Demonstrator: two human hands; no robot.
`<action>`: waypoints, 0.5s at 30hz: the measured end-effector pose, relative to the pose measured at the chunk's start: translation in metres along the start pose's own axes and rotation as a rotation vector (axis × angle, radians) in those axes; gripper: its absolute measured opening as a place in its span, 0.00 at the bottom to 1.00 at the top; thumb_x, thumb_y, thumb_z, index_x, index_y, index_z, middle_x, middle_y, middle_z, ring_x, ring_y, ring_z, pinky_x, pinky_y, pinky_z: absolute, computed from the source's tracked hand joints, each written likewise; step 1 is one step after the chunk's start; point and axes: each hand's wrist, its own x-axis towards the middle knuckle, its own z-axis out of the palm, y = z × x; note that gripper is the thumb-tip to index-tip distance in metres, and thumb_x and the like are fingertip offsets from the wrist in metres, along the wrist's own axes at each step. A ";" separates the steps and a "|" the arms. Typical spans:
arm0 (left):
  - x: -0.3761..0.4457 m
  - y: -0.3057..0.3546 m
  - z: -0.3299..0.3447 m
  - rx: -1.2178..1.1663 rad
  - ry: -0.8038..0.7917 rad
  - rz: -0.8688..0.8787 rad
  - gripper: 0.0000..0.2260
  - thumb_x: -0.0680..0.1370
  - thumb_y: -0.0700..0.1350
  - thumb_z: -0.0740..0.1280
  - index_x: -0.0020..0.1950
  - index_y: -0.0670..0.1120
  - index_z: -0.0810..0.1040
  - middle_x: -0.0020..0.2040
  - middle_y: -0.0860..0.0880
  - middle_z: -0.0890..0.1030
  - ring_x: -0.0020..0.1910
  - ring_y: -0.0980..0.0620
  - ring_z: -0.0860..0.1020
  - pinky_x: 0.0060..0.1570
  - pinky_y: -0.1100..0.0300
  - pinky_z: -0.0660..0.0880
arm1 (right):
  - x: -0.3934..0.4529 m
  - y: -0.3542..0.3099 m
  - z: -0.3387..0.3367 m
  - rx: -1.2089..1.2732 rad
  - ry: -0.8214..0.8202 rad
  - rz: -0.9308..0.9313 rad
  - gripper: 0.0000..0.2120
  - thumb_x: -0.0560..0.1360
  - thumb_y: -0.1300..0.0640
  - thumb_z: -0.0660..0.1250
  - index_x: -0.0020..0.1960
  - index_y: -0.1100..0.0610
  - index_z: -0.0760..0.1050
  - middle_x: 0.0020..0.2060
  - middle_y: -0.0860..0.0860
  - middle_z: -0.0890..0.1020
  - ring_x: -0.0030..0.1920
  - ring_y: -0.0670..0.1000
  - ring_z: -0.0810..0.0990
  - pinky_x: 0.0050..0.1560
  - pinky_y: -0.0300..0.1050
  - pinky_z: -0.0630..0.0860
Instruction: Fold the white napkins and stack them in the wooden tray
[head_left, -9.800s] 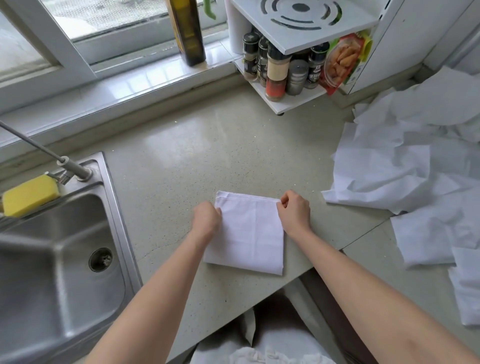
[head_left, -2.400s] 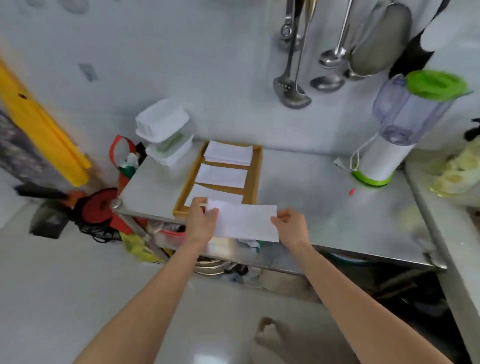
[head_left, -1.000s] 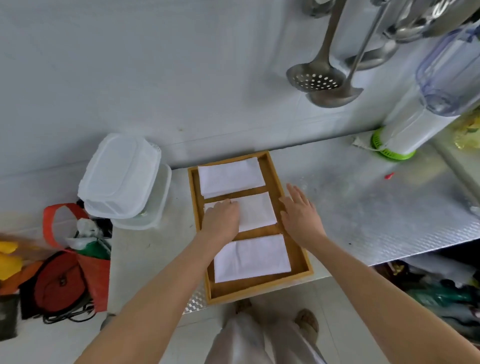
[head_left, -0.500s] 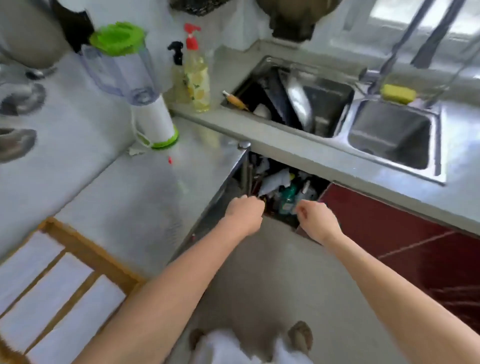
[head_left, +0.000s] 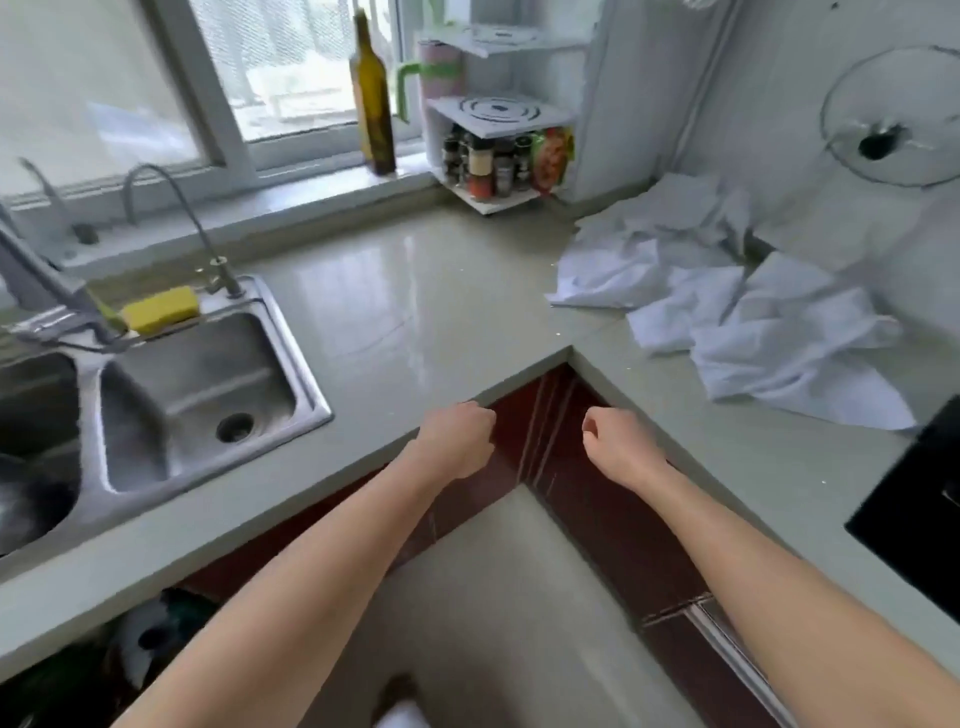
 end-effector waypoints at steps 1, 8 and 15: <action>0.024 0.014 -0.006 0.032 -0.016 0.054 0.13 0.79 0.46 0.61 0.62 0.45 0.74 0.58 0.45 0.76 0.57 0.43 0.76 0.54 0.49 0.75 | 0.007 0.022 -0.006 -0.006 0.010 0.063 0.09 0.76 0.59 0.58 0.51 0.57 0.76 0.49 0.55 0.81 0.50 0.58 0.78 0.47 0.47 0.74; 0.163 0.075 -0.047 0.173 -0.020 0.370 0.17 0.79 0.47 0.61 0.66 0.45 0.71 0.63 0.46 0.72 0.62 0.45 0.71 0.57 0.51 0.70 | 0.073 0.116 -0.039 0.019 0.089 0.402 0.12 0.77 0.61 0.58 0.58 0.59 0.74 0.55 0.55 0.78 0.53 0.57 0.77 0.44 0.45 0.71; 0.272 0.101 -0.079 0.210 -0.067 0.551 0.17 0.79 0.47 0.62 0.67 0.45 0.70 0.63 0.47 0.72 0.62 0.46 0.72 0.60 0.53 0.70 | 0.118 0.164 -0.055 -0.010 0.165 0.570 0.09 0.77 0.61 0.60 0.57 0.59 0.71 0.55 0.56 0.75 0.56 0.58 0.74 0.46 0.46 0.69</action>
